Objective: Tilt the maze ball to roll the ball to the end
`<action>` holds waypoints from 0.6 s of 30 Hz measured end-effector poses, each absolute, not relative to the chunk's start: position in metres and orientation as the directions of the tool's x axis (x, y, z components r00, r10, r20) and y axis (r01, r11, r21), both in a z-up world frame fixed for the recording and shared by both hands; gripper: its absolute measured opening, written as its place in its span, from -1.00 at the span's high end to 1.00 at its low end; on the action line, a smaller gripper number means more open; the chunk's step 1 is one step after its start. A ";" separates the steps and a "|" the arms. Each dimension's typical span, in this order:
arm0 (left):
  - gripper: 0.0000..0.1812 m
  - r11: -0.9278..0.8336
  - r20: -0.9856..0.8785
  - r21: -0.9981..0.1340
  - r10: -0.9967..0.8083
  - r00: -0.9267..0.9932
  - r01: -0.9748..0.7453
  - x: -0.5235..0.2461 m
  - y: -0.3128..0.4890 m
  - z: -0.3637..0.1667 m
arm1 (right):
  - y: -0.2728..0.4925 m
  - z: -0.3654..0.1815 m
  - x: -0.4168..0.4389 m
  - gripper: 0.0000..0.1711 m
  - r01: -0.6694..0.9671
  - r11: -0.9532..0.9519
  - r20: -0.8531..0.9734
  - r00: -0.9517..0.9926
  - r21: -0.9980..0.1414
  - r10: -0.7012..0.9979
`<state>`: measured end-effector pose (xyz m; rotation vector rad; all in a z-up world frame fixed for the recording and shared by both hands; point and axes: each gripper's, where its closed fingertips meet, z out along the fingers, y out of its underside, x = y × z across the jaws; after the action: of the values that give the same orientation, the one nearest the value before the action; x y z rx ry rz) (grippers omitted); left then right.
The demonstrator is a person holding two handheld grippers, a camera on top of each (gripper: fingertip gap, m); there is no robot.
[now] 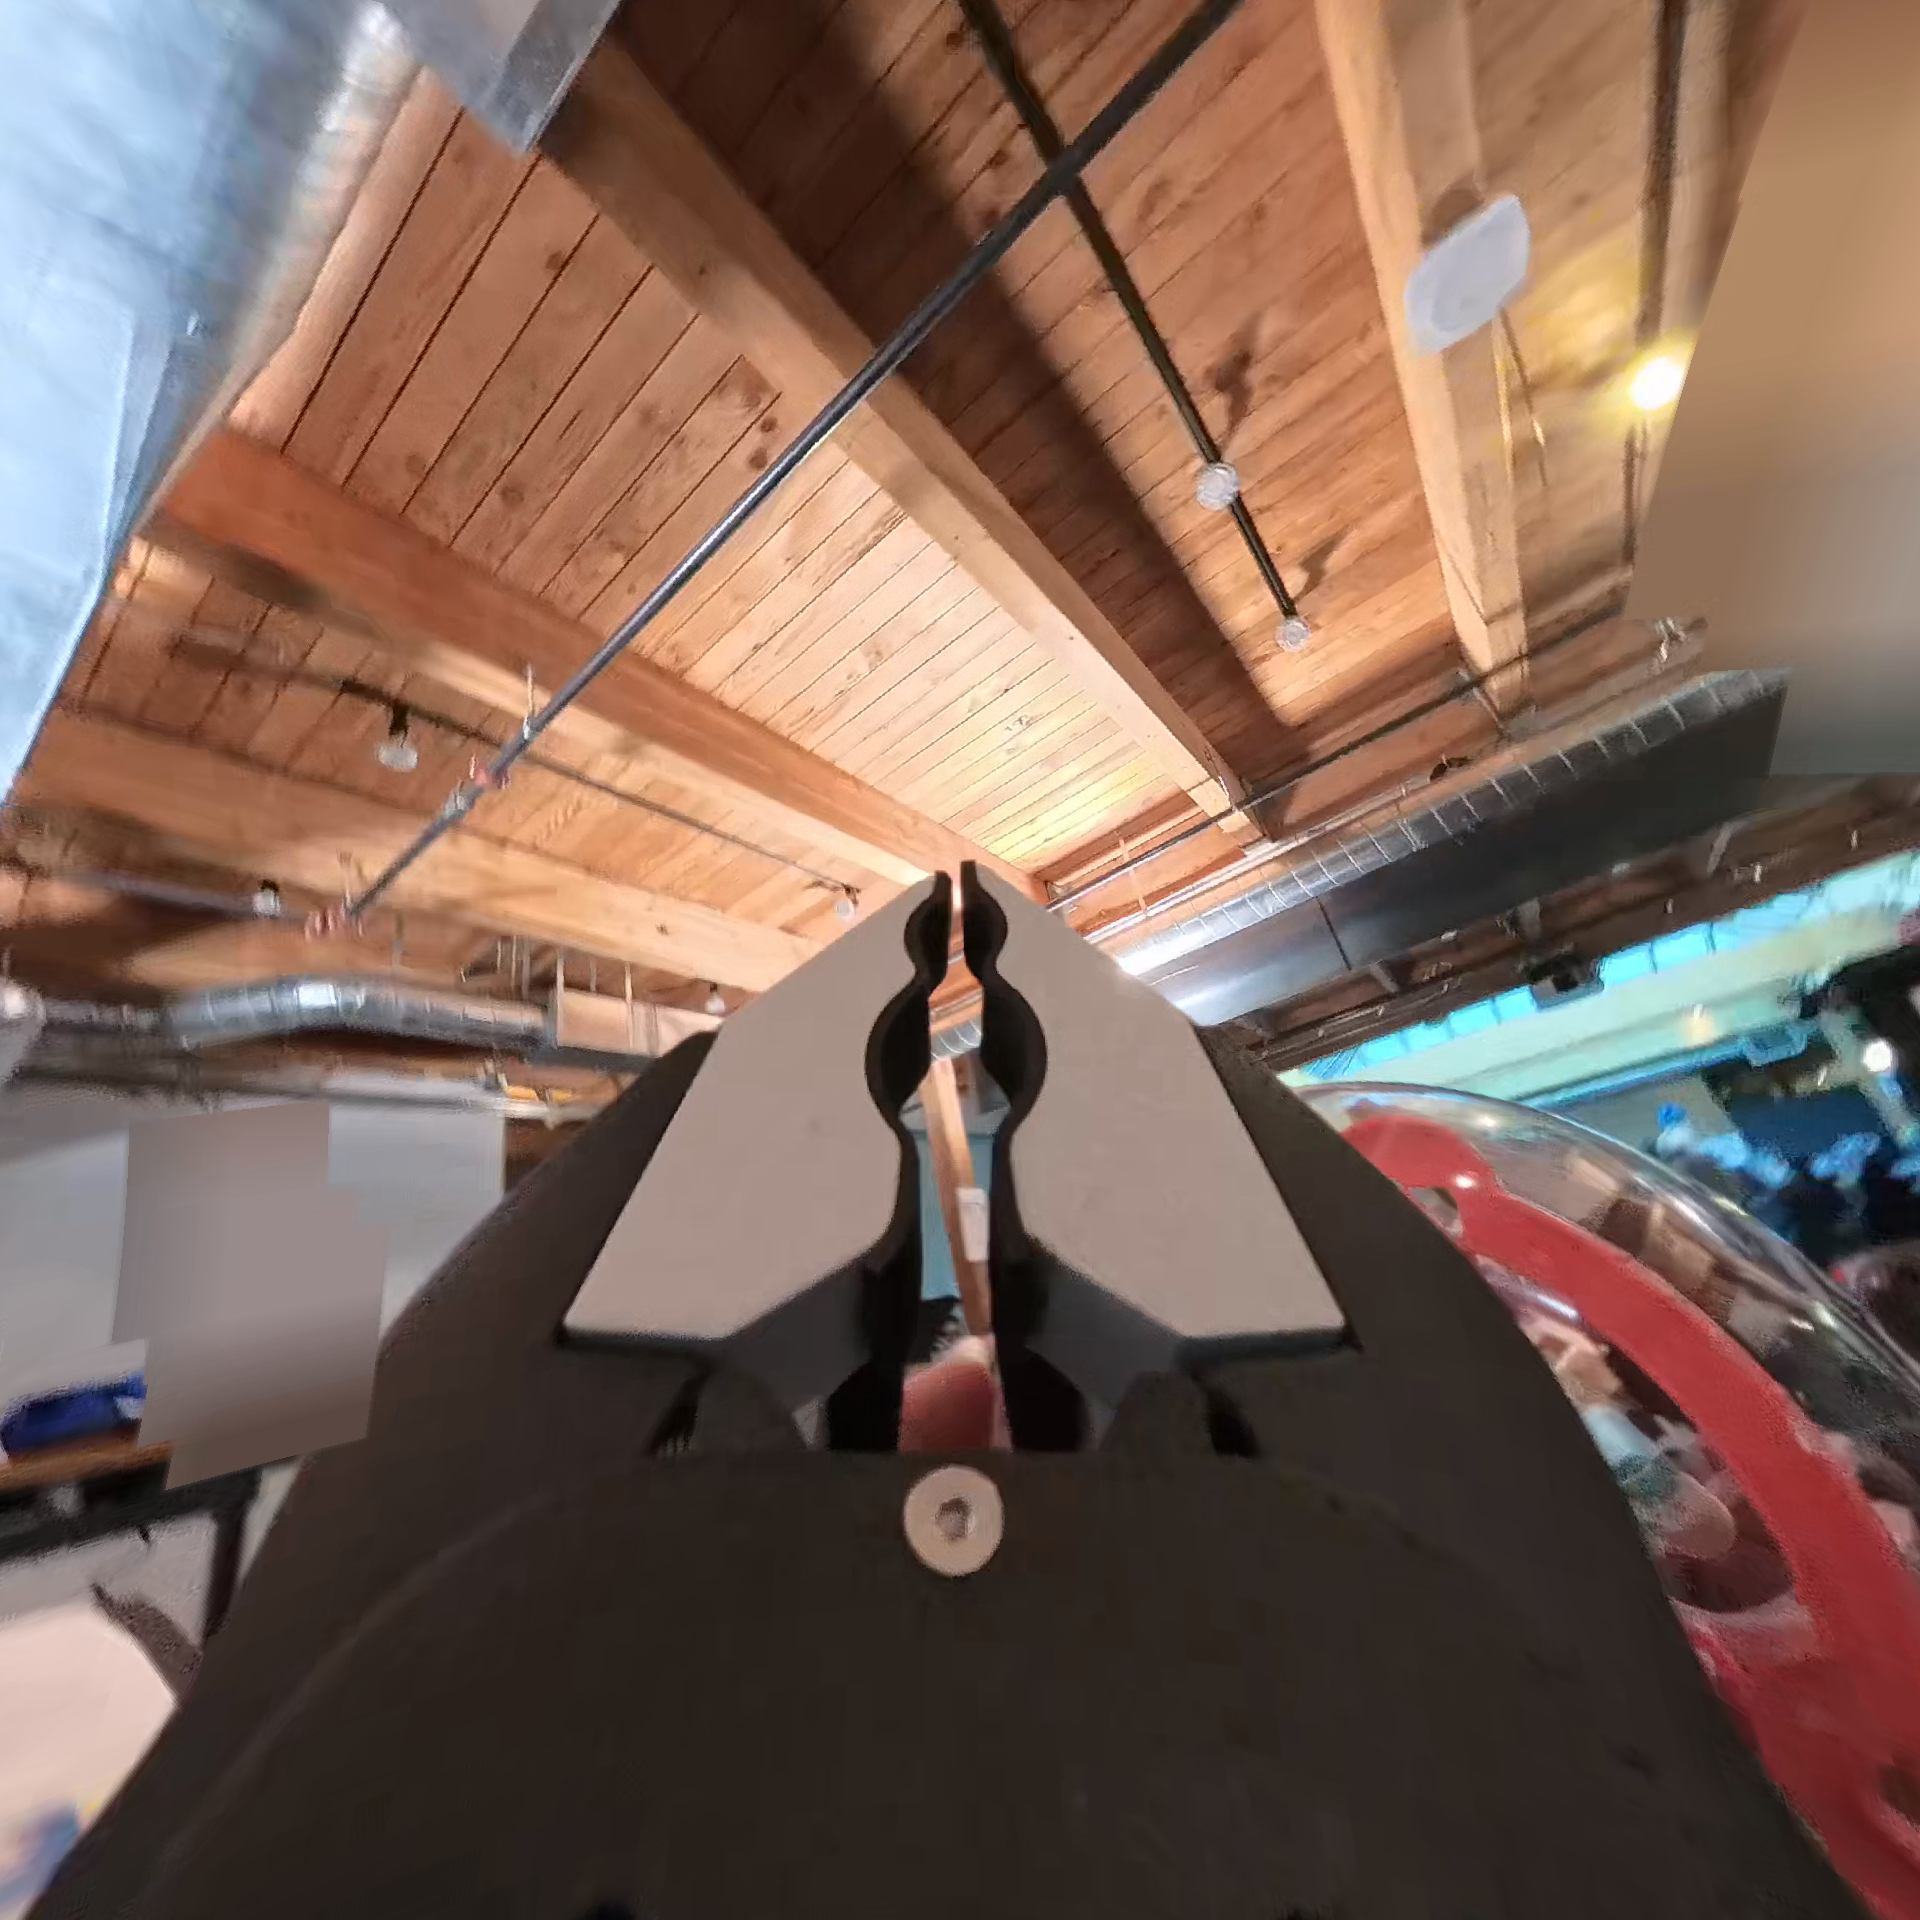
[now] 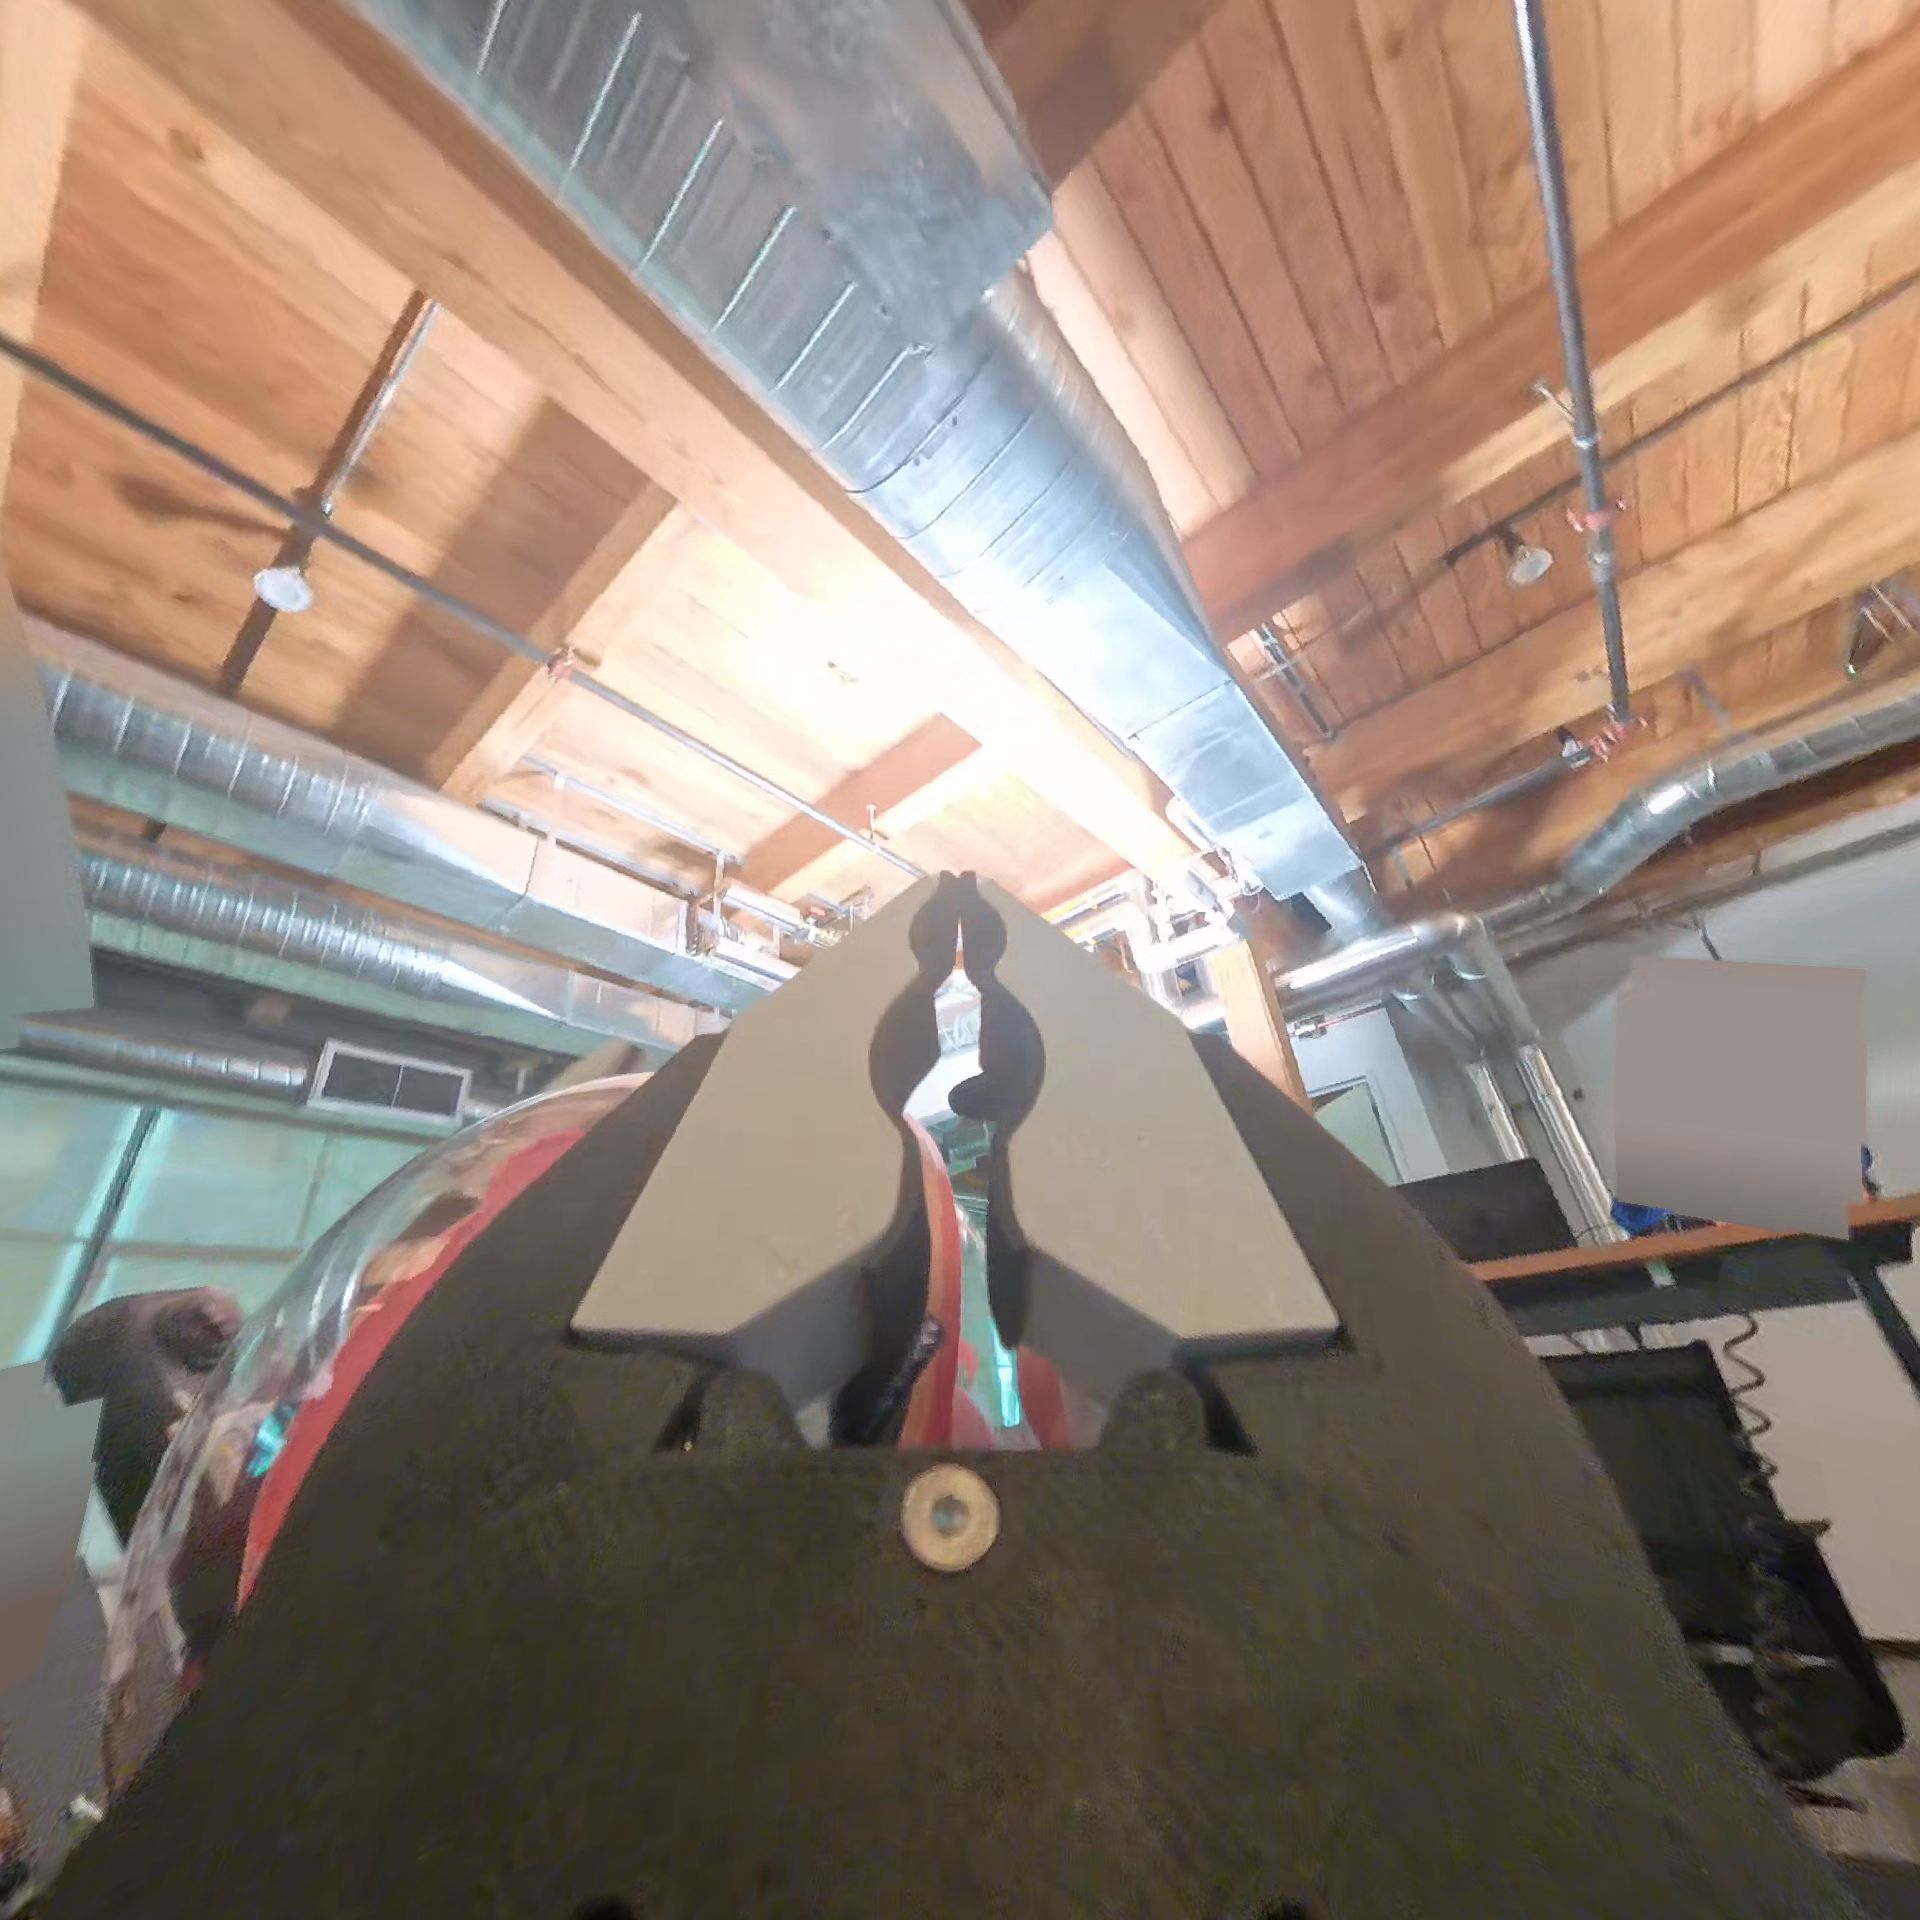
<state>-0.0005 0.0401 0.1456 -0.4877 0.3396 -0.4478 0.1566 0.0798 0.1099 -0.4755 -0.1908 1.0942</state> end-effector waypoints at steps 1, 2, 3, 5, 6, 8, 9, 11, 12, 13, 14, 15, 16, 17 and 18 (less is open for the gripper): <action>0.99 0.747 -0.141 -0.546 -0.528 0.837 0.379 -0.005 0.047 0.137 | 0.072 0.107 0.156 1.00 -0.788 0.399 -0.053 0.476 -0.469 0.878; 0.95 0.698 -0.088 -0.570 -0.576 0.813 0.433 -0.007 0.053 0.128 | 0.064 0.105 0.155 1.00 -0.764 0.435 -0.014 0.501 -0.477 0.865; 0.91 0.653 -0.037 -0.579 -0.620 0.784 0.489 -0.009 0.057 0.120 | 0.055 0.103 0.154 1.00 -0.738 0.467 0.025 0.523 -0.488 0.852; 0.86 0.545 0.089 -0.599 -0.683 0.725 0.586 -0.015 0.071 0.099 | 0.040 0.096 0.148 1.00 -0.670 0.534 0.098 0.573 -0.516 0.814; 0.83 0.483 0.151 -0.610 -0.707 0.690 0.629 -0.015 0.078 0.087 | 0.033 0.092 0.145 1.00 -0.634 0.564 0.132 0.595 -0.530 0.793; 0.82 0.326 0.262 -0.643 -0.756 0.599 0.693 -0.008 0.088 0.059 | 0.017 0.080 0.139 1.00 -0.571 0.592 0.197 0.604 -0.569 0.772; 0.83 0.267 0.296 -0.654 -0.770 0.565 0.707 -0.004 0.085 0.045 | 0.009 0.073 0.135 1.00 -0.548 0.588 0.221 0.592 -0.595 0.775; 0.85 0.155 0.357 -0.669 -0.791 0.497 0.727 0.004 0.066 0.012 | -0.012 0.050 0.126 1.00 -0.521 0.529 0.233 0.529 -0.670 0.816; 0.85 0.075 0.405 -0.671 -0.796 0.450 0.737 0.008 0.054 -0.008 | -0.024 0.035 0.122 1.00 -0.516 0.486 0.219 0.494 -0.705 0.842; 0.83 0.000 0.441 -0.672 -0.803 0.400 0.741 0.013 0.039 -0.029 | -0.036 0.018 0.117 1.00 -0.514 0.432 0.192 0.455 -0.741 0.870; 0.77 -0.075 0.460 -0.676 -0.820 0.340 0.733 0.021 0.020 -0.050 | -0.049 0.000 0.111 1.00 -0.514 0.374 0.163 0.408 -0.772 0.898; 0.69 -0.154 0.467 -0.691 -0.841 0.273 0.706 0.036 -0.001 -0.071 | -0.062 -0.016 0.105 1.00 -0.520 0.308 0.124 0.358 -0.797 0.925; 0.70 -0.226 0.478 -0.708 -0.851 0.219 0.669 0.052 -0.018 -0.089 | -0.072 -0.030 0.099 1.00 -0.527 0.224 0.065 0.304 -0.820 0.951; 0.73 -0.284 0.483 -0.714 -0.861 0.156 0.640 0.067 -0.035 -0.102 | -0.076 -0.041 0.097 1.00 -0.524 0.162 0.010 0.281 -0.836 0.960; 0.77 -0.316 0.519 -0.687 -0.844 0.136 0.655 0.065 -0.037 -0.109 | -0.075 -0.046 0.101 1.00 -0.519 0.147 -0.021 0.305 -0.842 0.952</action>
<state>0.0645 -0.0372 -0.1090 -1.1367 0.2284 -1.5213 0.1008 -0.0746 -0.0463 -0.8737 -0.6117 1.1587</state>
